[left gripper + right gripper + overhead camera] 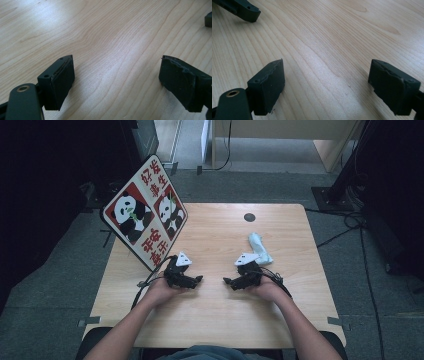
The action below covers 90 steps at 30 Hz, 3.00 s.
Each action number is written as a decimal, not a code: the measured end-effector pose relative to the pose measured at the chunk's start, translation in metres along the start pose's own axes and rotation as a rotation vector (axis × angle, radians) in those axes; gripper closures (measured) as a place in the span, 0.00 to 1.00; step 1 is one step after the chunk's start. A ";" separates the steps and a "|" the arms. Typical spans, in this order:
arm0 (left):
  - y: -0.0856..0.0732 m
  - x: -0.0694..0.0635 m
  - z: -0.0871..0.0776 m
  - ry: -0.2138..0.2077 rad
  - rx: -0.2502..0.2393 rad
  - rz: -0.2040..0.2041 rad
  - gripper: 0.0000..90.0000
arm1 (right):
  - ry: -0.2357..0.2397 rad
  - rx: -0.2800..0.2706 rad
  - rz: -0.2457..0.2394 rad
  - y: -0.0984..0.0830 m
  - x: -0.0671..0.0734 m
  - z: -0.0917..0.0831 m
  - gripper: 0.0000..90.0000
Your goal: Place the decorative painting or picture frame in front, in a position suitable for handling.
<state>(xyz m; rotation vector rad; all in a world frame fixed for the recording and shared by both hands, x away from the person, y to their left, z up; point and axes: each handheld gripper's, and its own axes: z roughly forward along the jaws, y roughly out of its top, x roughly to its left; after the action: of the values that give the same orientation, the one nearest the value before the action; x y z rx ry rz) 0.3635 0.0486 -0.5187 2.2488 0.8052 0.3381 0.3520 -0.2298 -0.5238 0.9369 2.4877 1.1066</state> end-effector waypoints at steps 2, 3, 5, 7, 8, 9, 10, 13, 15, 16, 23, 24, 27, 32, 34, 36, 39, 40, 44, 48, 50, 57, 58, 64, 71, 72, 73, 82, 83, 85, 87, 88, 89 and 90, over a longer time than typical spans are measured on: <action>-0.001 0.000 -0.001 -0.008 0.001 0.006 0.15 | 0.000 0.000 0.000 0.000 0.000 0.000 0.15; -0.001 0.000 -0.001 -0.008 0.001 0.006 0.15 | 0.000 0.000 0.000 0.000 0.000 0.000 0.15; 0.000 0.002 -0.003 -0.018 0.019 0.022 0.15 | 0.000 0.000 -0.001 0.000 0.000 0.000 0.15; 0.001 0.003 -0.004 -0.021 0.028 0.024 0.17 | 0.002 0.001 0.000 0.000 0.000 0.000 0.15; 0.001 0.003 -0.005 -0.022 0.040 0.025 0.18 | 0.001 0.001 -0.001 0.000 0.000 0.000 0.15; 0.003 0.004 -0.005 -0.022 0.051 0.026 0.18 | 0.002 0.001 0.000 0.000 0.000 0.000 0.15; 0.003 0.005 -0.006 -0.024 0.058 0.028 0.19 | 0.002 0.001 -0.001 0.000 0.000 0.000 0.15; 0.004 0.006 -0.008 -0.026 0.060 0.025 0.22 | 0.002 0.001 0.000 0.000 0.000 0.000 0.15; 0.006 0.006 -0.012 -0.043 0.056 0.013 0.22 | 0.002 0.001 -0.001 0.000 0.000 0.000 0.15; 0.008 0.006 -0.013 -0.057 0.055 0.005 0.23 | 0.003 0.002 0.001 0.000 0.000 0.000 0.15; 0.013 0.006 -0.025 -0.114 0.059 -0.037 0.26 | 0.003 0.002 0.001 0.000 0.000 0.000 0.15; 0.014 0.007 -0.029 -0.124 0.057 -0.038 0.25 | 0.003 0.002 0.000 0.000 0.000 0.000 0.15; 0.013 0.009 -0.035 -0.157 0.057 -0.041 0.21 | 0.003 0.002 0.001 0.000 0.000 0.000 0.15; 0.012 0.013 -0.044 -0.169 0.050 -0.047 0.22 | 0.003 0.002 0.001 0.000 0.000 0.000 0.15; 0.010 0.012 -0.048 -0.153 0.050 -0.022 0.25 | 0.003 0.003 0.000 0.000 0.000 0.000 0.15; 0.009 0.013 -0.052 -0.152 0.047 -0.012 0.26 | 0.003 0.004 0.000 0.000 0.000 0.000 0.15; 0.008 0.016 -0.058 -0.168 0.038 -0.024 0.27 | 0.004 0.005 0.001 0.000 0.000 0.000 0.15; 0.007 0.016 -0.060 -0.167 0.034 -0.023 0.28 | 0.004 0.005 0.001 0.000 0.000 0.000 0.15; 0.005 0.018 -0.066 -0.165 0.039 -0.023 0.28 | 0.005 0.006 0.002 0.000 0.000 0.000 0.14; 0.001 0.020 -0.071 -0.162 0.046 -0.035 0.28 | 0.005 0.006 -0.001 0.000 0.000 0.000 0.14; -0.001 0.021 -0.075 -0.161 0.038 -0.039 0.28 | 0.006 0.006 -0.003 0.000 0.000 0.000 0.14; -0.007 0.024 -0.088 -0.146 0.023 -0.067 0.32 | 0.008 0.006 -0.006 0.001 0.000 0.001 0.13; -0.008 0.025 -0.089 -0.143 0.022 -0.068 0.32 | 0.008 0.006 -0.008 0.001 0.000 0.001 0.13; -0.015 0.031 -0.100 -0.114 0.015 -0.096 0.32 | 0.011 0.009 -0.007 0.002 0.001 0.002 0.11; -0.025 0.039 -0.116 -0.079 -0.012 -0.137 0.34 | 0.019 0.014 -0.015 0.004 0.001 0.005 0.10; -0.027 0.040 -0.118 -0.074 -0.014 -0.144 0.34 | 0.020 0.013 -0.018 0.004 0.001 0.005 0.09; -0.027 0.040 -0.118 -0.074 -0.014 -0.144 0.34 | 0.020 0.013 -0.018 0.004 0.001 0.005 0.09; -0.043 0.052 -0.141 -0.024 -0.044 -0.203 0.37 | 0.029 0.020 -0.024 0.007 0.001 0.008 0.07; -0.044 0.054 -0.144 -0.018 -0.047 -0.208 0.37 | 0.029 0.019 -0.026 0.008 0.001 0.009 0.07; -0.047 0.056 -0.148 -0.009 -0.055 -0.223 0.38 | 0.031 0.020 -0.024 0.008 0.002 0.009 0.07; -0.050 0.059 -0.152 -0.010 -0.061 -0.242 0.40 | 0.034 0.018 -0.029 0.008 0.002 0.010 0.07; -0.051 0.061 -0.154 -0.009 -0.060 -0.254 0.41 | 0.037 0.018 -0.032 0.009 0.002 0.010 0.07; -0.052 0.063 -0.156 -0.005 -0.063 -0.264 0.41 | 0.034 0.020 -0.031 0.009 0.002 0.010 0.07; -0.053 0.064 -0.157 0.000 -0.064 -0.275 0.41 | 0.035 0.019 -0.030 0.009 0.002 0.011 0.06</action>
<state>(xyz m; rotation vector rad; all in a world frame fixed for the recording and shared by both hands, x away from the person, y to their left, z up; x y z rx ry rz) 0.3183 0.2035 -0.4436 2.0455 1.0732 0.2294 0.3598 -0.2178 -0.5242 0.8894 2.5362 1.1001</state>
